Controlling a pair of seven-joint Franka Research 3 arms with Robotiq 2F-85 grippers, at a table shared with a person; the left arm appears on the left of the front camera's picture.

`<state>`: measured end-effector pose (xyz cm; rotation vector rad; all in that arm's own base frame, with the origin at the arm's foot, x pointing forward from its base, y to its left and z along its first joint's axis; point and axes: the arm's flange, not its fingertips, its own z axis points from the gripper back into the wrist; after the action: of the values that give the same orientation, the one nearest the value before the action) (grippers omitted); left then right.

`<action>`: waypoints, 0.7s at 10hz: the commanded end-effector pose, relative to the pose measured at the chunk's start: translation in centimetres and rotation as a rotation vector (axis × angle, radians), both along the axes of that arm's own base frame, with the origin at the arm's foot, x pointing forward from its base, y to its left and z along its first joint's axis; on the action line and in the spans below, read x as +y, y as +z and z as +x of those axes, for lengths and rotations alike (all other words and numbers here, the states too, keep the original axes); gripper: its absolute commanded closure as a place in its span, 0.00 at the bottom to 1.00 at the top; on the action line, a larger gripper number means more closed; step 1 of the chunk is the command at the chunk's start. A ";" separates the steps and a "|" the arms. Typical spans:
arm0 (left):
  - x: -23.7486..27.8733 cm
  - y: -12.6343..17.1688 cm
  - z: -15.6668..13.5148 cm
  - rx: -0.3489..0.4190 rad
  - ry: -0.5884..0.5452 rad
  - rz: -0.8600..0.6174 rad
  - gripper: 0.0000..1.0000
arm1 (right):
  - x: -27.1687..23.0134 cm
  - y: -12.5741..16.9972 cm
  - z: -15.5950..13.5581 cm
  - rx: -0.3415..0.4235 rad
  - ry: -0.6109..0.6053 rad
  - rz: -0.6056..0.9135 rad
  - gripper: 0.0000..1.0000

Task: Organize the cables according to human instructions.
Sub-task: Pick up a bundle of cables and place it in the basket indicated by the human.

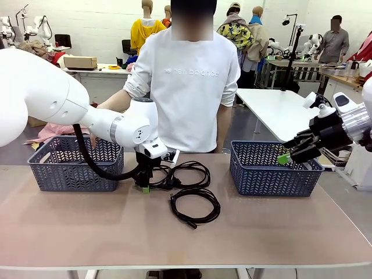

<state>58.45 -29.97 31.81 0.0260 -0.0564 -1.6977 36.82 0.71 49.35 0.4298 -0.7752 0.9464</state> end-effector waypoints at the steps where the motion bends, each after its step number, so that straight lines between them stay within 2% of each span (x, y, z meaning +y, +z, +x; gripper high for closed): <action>1: 0.1 0.1 0.5 0.005 -0.014 0.018 0.03 | 0.0 -0.1 0.3 -0.022 0.020 0.021 0.00; 2: 0.1 0.1 0.5 0.006 -0.013 0.016 0.20 | 0.0 -0.1 0.3 -0.022 0.020 0.021 0.00; 3: 0.1 0.2 0.5 0.002 -0.007 0.010 0.22 | 0.0 -0.1 0.3 -0.022 0.020 0.021 0.00; 4: 0.1 0.3 0.5 -0.005 -0.004 0.001 0.40 | 0.0 -0.1 0.3 -0.022 0.020 0.021 0.00; 5: 0.2 0.4 0.5 -0.006 -0.004 0.001 0.42 | 0.0 -0.1 0.3 -0.022 0.020 0.021 0.00; 6: 0.2 0.4 0.4 -0.008 -0.004 0.000 0.59 | 0.0 -0.1 0.3 -0.022 0.020 0.021 0.00; 7: 0.3 0.5 0.4 -0.008 -0.004 0.001 0.61 | 0.0 -0.1 0.3 -0.022 0.020 0.021 0.00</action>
<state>58.83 -30.07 31.99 0.0276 -0.0639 -1.6964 36.82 0.70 49.35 0.4298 -0.7752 0.9463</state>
